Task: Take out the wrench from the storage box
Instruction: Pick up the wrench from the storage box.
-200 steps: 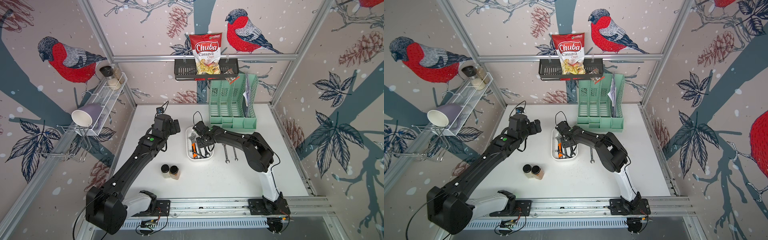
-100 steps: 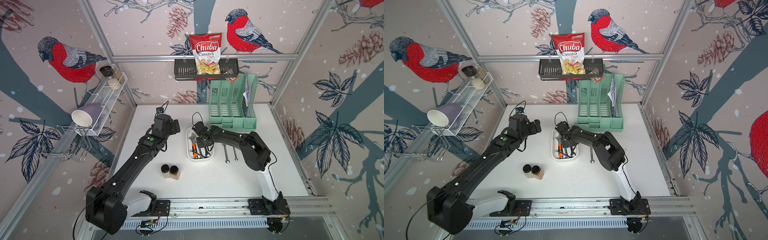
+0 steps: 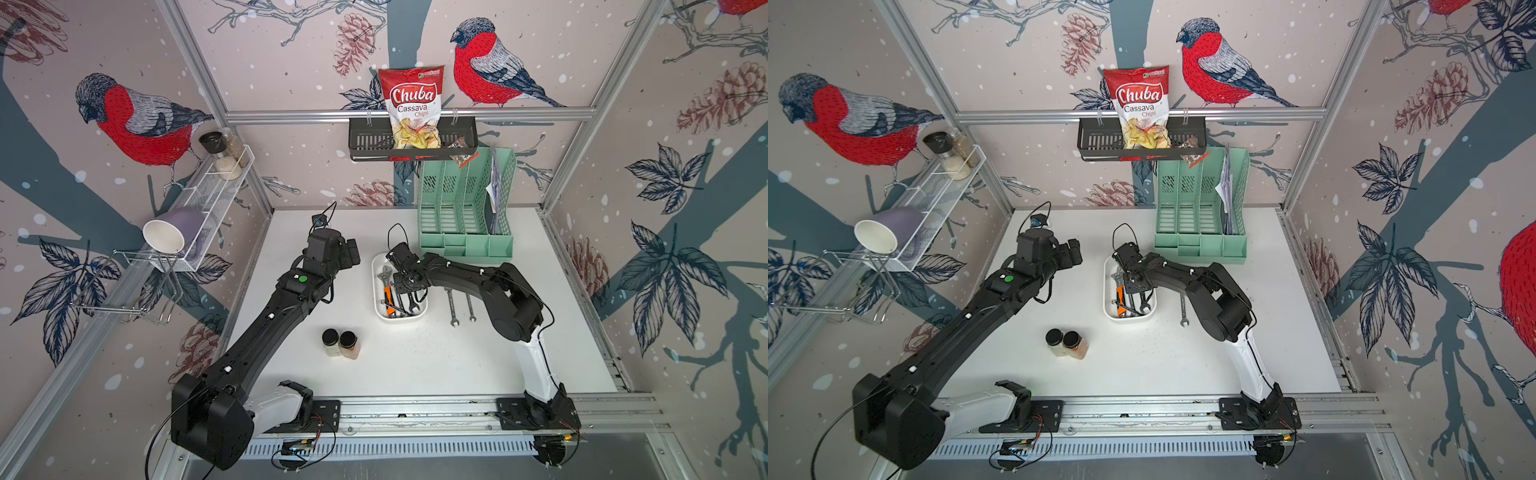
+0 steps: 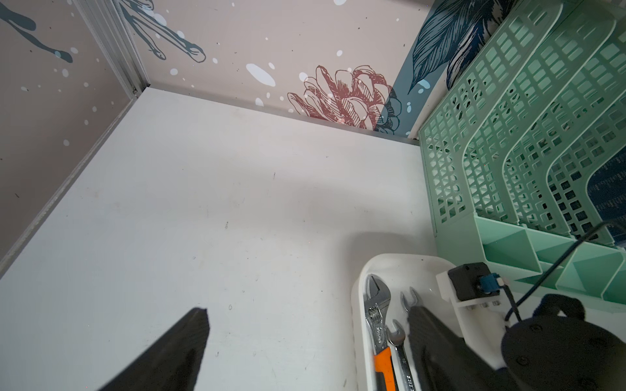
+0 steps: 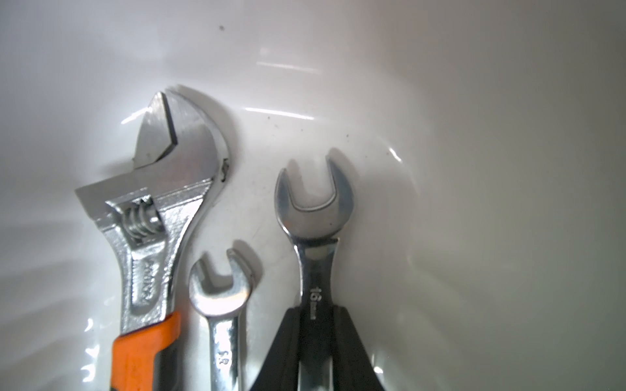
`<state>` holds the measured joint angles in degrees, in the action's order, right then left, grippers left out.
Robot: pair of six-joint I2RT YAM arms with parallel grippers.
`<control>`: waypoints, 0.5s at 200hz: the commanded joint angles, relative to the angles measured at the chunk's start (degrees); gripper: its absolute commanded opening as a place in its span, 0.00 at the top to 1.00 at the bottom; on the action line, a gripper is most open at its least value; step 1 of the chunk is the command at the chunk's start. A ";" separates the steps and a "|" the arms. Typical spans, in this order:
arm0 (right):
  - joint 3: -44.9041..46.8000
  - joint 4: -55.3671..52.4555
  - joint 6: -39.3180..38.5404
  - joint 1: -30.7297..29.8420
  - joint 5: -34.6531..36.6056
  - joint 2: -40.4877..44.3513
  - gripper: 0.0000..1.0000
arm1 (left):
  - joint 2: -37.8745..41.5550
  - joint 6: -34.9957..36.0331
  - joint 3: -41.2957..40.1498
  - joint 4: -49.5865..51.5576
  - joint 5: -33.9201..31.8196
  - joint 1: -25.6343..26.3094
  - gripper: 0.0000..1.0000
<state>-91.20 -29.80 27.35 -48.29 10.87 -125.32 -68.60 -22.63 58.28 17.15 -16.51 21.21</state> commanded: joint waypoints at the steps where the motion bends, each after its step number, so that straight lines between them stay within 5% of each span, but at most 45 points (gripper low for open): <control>1: 0.43 -4.62 0.95 0.27 -0.55 -1.50 0.84 | 0.13 -0.30 -0.12 -0.36 -0.09 -0.20 0.05; 100: -2.97 -5.44 -0.72 0.48 1.69 -0.92 0.90 | -0.08 -0.22 -0.10 -0.44 0.25 -0.29 0.05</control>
<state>-93.84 -31.59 27.07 -47.97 11.11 -126.02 -68.69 -22.63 58.26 17.15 -16.49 21.17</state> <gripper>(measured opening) 0.199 0.954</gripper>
